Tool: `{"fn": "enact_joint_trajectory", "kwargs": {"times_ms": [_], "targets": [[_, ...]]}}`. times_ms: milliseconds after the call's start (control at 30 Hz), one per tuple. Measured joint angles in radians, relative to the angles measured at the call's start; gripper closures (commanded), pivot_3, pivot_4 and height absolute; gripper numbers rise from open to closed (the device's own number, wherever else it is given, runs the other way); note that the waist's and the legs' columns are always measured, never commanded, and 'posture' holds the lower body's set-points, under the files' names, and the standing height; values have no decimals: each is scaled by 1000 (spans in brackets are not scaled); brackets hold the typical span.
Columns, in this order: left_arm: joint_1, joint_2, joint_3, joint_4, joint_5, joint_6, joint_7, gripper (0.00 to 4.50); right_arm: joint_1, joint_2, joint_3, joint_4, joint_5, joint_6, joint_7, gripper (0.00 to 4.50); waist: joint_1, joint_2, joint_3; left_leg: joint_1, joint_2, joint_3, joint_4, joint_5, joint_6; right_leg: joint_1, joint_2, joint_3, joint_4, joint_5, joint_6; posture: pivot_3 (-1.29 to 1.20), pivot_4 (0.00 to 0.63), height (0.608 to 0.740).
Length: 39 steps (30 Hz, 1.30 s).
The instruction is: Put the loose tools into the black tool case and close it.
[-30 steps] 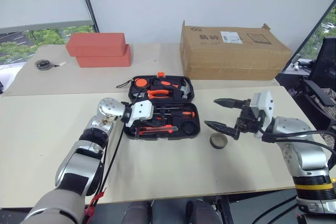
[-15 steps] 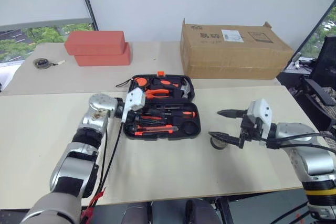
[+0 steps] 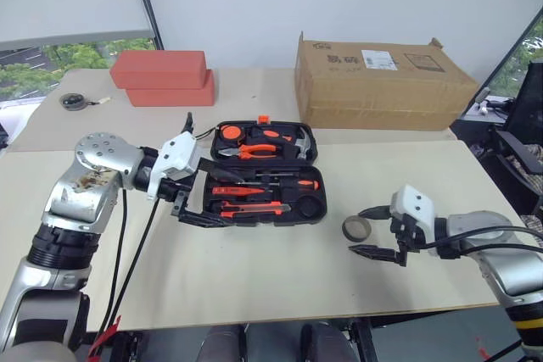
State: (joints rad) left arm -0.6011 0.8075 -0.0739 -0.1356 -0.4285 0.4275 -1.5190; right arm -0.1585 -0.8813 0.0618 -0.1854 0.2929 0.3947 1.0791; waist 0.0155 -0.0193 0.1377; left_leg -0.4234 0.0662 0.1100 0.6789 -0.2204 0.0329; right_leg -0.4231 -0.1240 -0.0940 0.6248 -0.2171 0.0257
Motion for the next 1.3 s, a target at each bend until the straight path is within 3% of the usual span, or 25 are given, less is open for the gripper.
{"fn": "enact_joint_trajectory", "kwargs": {"times_ms": [133, 267, 300, 400, 433, 700, 900, 1033, 1300], "targets": [[27, 6, 10, -53, -25, 38, 43, 0, 0, 12, 24, 14, -32, -1, -14, 1288, -3, 0, 0, 0, -1, 0, -1, 0, 0, -1, 1, 0, 0, 0, 0, 0, 150, 713], [38, 15, 16, -80, -46, 61, 75, 0, -9, 28, 36, 41, -45, -21, -15, 2832, -3, 0, 0, 0, -1, 0, -1, 0, 0, 0, 1, 0, 0, 0, 1, 0, 150, 713], [42, 18, 16, -87, -47, 64, 78, 0, -10, 29, 38, 49, -46, -24, -14, 2934, -3, 0, 0, 0, -1, 0, -1, 0, 0, 0, 1, 1, 0, 0, 1, 0, 150, 713], [57, 28, 16, -93, -56, 77, 92, 0, -10, 34, 39, 70, -49, -38, -11, 4330, -2, 0, 0, 0, -1, 1, -1, 0, 0, 0, 1, 1, 0, 0, 0, 0, 150, 713], [58, 29, 16, -93, -62, 77, 95, 0, -13, 34, 39, 71, -50, -41, -11, 4465, -2, 0, 0, 0, -1, 0, -1, 0, 0, 0, 1, 1, 0, 0, 0, 0, 150, 713], [58, 38, 16, -115, -87, 84, 116, 0, -36, 49, 39, 75, -50, -43, -14, 4465, -3, 0, 0, 0, -1, 1, -1, 0, 0, -1, 1, 1, 0, 0, 0, 0, 150, 713], [73, 50, 41, -132, -111, 107, 149, 0, -234, 69, 41, 57, -44, -8, -20, 4465, -11, 0, 1, 1, 0, 1, -1, 1, -1, -1, 2, 2, 1, 1, 0, 0, 150, 713], [126, 63, 68, -160, -123, 121, 186, 0, -387, 132, 113, 63, -47, 35, -4, 4465, -10, 0, 1, 1, 1, 1, -2, 1, -1, -2, 3, 2, 1, 1, -1, 0, 150, 713], [195, 72, 124, -216, -142, 154, 263, 0, -457, 193, 255, 131, -108, 39, 61, 4465, -2, 0, 1, -2, -1, 3, -2, 0, 0, -1, 2, 1, -1, 3, -5, 0, 150, 713]]}}
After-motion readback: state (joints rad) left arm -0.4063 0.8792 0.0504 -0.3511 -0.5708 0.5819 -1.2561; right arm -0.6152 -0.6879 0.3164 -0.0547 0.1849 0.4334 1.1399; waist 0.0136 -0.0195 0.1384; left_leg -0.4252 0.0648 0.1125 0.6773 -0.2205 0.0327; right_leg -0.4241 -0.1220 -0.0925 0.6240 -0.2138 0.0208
